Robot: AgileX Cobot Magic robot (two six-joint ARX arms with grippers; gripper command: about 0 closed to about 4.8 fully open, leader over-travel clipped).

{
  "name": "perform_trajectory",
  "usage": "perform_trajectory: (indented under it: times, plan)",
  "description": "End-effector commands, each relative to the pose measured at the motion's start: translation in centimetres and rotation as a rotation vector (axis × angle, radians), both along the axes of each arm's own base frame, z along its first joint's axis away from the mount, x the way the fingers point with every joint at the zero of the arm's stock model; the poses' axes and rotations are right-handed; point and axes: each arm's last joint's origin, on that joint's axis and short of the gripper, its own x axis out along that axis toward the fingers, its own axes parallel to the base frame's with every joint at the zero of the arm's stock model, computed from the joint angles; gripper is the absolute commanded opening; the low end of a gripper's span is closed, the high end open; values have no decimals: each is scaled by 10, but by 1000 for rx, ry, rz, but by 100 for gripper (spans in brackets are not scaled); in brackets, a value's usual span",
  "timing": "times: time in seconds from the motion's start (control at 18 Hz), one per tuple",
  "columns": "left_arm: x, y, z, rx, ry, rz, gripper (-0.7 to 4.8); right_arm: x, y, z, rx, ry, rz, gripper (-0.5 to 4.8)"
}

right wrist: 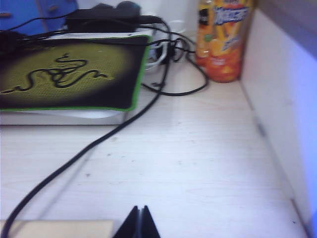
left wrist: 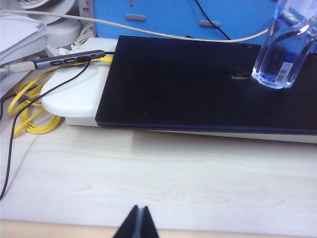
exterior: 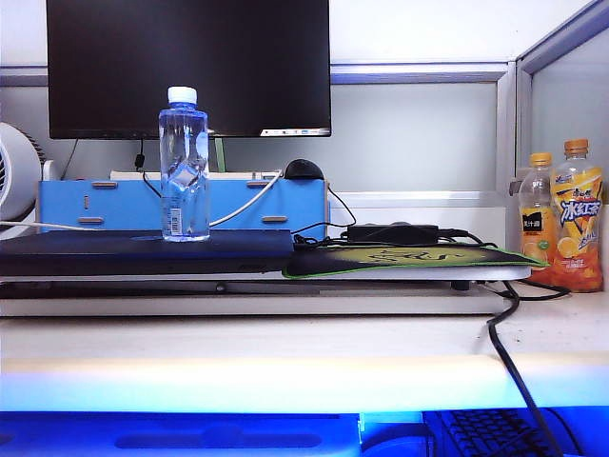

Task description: Pick up the mineral water bottle and place it on the laptop.

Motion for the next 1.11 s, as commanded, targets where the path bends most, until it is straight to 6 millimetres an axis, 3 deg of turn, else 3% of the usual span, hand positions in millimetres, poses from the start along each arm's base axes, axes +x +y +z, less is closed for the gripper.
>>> perform_trajectory:
  times: [0.06,1.11]
  plan:
    - [0,0,0,1,-3,-4,-2,0,2,-1,9,1,67,21]
    - [0,0,0,1,-3,-4,-2,0,2,-1,9,-3,68,21]
